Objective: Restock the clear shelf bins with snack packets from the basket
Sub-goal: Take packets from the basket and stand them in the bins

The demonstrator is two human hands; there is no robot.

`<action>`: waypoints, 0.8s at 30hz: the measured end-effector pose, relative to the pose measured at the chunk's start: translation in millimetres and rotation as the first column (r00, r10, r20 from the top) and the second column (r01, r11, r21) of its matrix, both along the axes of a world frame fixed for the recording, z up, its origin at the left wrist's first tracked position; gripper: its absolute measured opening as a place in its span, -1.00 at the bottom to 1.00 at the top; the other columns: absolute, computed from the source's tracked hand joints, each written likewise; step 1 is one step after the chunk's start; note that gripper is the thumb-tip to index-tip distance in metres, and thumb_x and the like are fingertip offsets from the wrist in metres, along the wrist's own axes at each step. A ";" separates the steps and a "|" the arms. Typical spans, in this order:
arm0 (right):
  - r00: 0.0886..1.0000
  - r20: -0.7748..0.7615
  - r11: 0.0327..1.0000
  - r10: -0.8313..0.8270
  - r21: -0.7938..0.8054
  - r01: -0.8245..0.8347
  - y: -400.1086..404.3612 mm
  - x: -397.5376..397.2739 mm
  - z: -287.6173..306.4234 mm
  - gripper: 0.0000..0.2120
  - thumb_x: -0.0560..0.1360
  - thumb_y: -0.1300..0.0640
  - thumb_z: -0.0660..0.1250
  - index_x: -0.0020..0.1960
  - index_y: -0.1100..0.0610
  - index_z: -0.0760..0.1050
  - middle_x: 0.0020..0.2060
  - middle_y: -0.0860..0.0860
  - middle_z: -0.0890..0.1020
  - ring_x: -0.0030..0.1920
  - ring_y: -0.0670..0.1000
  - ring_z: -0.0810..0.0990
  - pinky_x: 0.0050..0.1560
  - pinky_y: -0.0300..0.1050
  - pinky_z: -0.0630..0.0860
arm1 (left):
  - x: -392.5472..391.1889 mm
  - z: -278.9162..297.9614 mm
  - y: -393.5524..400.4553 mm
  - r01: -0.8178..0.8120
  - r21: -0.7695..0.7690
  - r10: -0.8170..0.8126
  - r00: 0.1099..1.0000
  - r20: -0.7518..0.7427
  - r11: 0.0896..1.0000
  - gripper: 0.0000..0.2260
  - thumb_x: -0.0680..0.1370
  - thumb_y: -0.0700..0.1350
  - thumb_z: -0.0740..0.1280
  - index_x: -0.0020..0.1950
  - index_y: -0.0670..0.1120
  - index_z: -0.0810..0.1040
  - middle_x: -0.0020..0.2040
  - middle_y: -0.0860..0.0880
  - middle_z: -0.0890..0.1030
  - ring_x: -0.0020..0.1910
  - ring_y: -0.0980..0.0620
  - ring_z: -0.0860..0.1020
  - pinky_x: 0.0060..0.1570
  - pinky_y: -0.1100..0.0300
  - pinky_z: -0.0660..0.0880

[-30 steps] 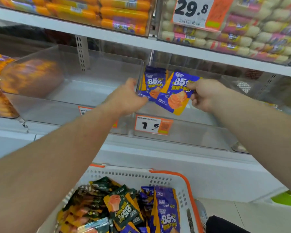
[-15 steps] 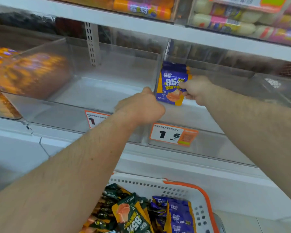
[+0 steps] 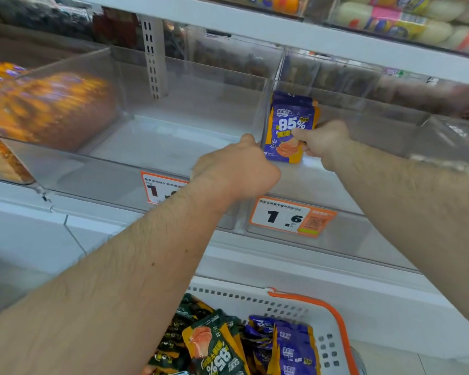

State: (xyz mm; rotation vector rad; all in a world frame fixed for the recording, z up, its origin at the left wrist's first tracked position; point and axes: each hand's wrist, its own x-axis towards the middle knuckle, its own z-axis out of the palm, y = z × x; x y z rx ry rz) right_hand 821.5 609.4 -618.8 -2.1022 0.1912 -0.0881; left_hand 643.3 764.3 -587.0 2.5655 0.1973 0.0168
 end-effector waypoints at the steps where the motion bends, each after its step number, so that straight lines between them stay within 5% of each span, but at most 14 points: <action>1: 1.000 -0.008 1.000 0.002 -0.002 -0.002 -0.8 -0.1 0.0 -0.52 0.28 -0.06 0.62 0.04 0.21 0.59 -0.08 0.11 0.67 -0.06 0.11 0.67 0.01 0.09 0.64 | -0.1 0.5 0.0 -0.001 0.001 0.001 1.000 0.001 1.000 -0.67 0.46 0.01 0.26 0.19 0.03 0.33 0.00 0.03 0.49 -0.04 -0.09 0.47 -0.12 0.09 0.30; 9: 0.999 -0.031 1.000 0.009 0.016 -0.008 -5.9 -2.9 2.1 -0.46 0.23 -0.11 0.63 0.05 0.18 0.57 -0.08 0.09 0.67 -0.07 0.11 0.67 -0.01 0.09 0.65 | -1.1 1.1 -0.1 -0.008 0.000 0.008 1.000 0.008 1.000 -0.66 0.46 0.05 0.29 0.19 0.05 0.34 -0.02 0.05 0.51 -0.04 -0.06 0.49 -0.13 0.11 0.32; 17: 1.000 0.021 1.000 -0.022 0.016 0.022 4.6 -7.1 7.2 -0.67 0.38 -0.08 0.54 -0.19 0.11 0.47 -0.14 0.08 0.67 -0.09 0.09 0.68 0.02 0.08 0.64 | -3.1 1.8 -1.5 -0.033 0.025 0.033 0.999 0.021 0.999 -0.68 0.46 0.06 0.28 0.17 0.05 0.34 -0.15 0.10 0.46 -0.09 -0.04 0.48 -0.15 0.12 0.32; 24: 0.998 0.022 0.998 -0.053 0.027 0.052 12.5 -7.1 7.2 -0.58 0.37 -0.10 0.54 0.04 0.17 0.55 -0.07 0.09 0.68 -0.08 0.07 0.68 0.00 0.06 0.65 | -2.1 0.3 -0.8 -0.016 0.018 0.015 1.000 0.022 1.000 -0.69 0.47 0.08 0.29 0.15 0.05 0.32 -0.17 0.12 0.42 -0.10 -0.01 0.47 -0.17 0.13 0.31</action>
